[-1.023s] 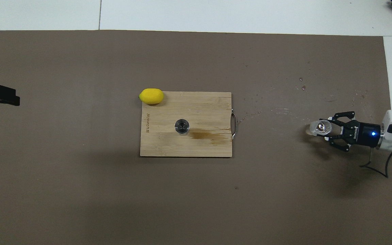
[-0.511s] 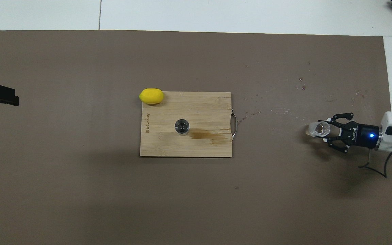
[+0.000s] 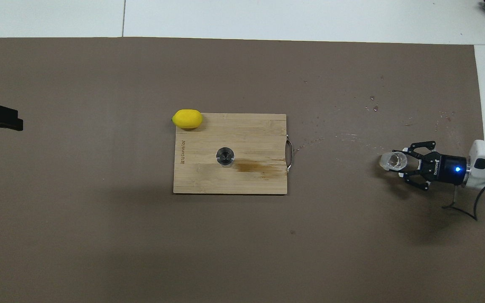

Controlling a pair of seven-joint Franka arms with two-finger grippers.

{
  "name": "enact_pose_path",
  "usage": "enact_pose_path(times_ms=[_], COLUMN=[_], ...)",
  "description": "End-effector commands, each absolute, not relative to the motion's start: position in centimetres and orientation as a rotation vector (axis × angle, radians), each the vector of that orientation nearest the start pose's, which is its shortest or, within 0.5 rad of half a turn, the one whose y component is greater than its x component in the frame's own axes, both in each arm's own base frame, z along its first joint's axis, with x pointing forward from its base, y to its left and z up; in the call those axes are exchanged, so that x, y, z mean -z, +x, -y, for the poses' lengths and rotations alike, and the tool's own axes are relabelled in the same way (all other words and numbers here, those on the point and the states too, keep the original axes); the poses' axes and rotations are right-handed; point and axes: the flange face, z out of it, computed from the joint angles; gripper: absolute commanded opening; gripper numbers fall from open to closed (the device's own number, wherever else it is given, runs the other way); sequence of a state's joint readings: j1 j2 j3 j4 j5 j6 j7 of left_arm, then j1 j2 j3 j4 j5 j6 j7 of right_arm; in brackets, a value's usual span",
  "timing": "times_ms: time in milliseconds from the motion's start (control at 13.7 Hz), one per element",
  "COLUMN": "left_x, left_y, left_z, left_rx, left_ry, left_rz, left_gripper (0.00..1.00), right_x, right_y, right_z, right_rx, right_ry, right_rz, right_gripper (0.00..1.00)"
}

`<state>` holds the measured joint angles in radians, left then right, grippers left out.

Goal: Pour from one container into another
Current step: 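Lower the glass cup to its starting spot with the right gripper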

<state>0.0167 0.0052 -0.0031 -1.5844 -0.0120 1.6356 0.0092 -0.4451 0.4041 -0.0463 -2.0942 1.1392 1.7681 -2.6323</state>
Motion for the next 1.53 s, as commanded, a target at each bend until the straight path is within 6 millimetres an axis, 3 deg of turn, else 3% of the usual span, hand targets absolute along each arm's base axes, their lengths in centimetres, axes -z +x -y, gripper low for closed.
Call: enact_pose_path(times_ms=[0, 219, 585, 1242, 1461], left_x=[-62.5, -62.5, -63.2, -63.6, -63.7], left_y=[55.9, 56.0, 55.7, 55.6, 55.6], left_z=[-0.8, -1.1, -1.3, -1.6, -1.6], left_rx=[0.087, 0.092, 0.113, 0.123, 0.132], left_ry=[-3.141, -3.141, -3.137, -3.136, -3.136], left_rz=[0.027, 0.034, 0.036, 0.043, 0.036], left_gripper=[1.00, 1.00, 1.00, 1.00, 1.00], right_x=[-22.2, -22.4, -23.6, -36.3, -38.7], right_y=[50.6, 50.7, 50.9, 51.2, 52.5], right_z=[17.8, 17.7, 17.6, 16.9, 15.6], right_rx=[1.220, 1.220, 1.217, 1.030, 0.973], right_ry=[-1.680, -1.675, -1.675, -1.889, -2.023], right_rz=[1.475, 1.472, 1.451, 1.264, 1.161], right_gripper=[0.87, 1.00, 1.00, 1.00, 1.00])
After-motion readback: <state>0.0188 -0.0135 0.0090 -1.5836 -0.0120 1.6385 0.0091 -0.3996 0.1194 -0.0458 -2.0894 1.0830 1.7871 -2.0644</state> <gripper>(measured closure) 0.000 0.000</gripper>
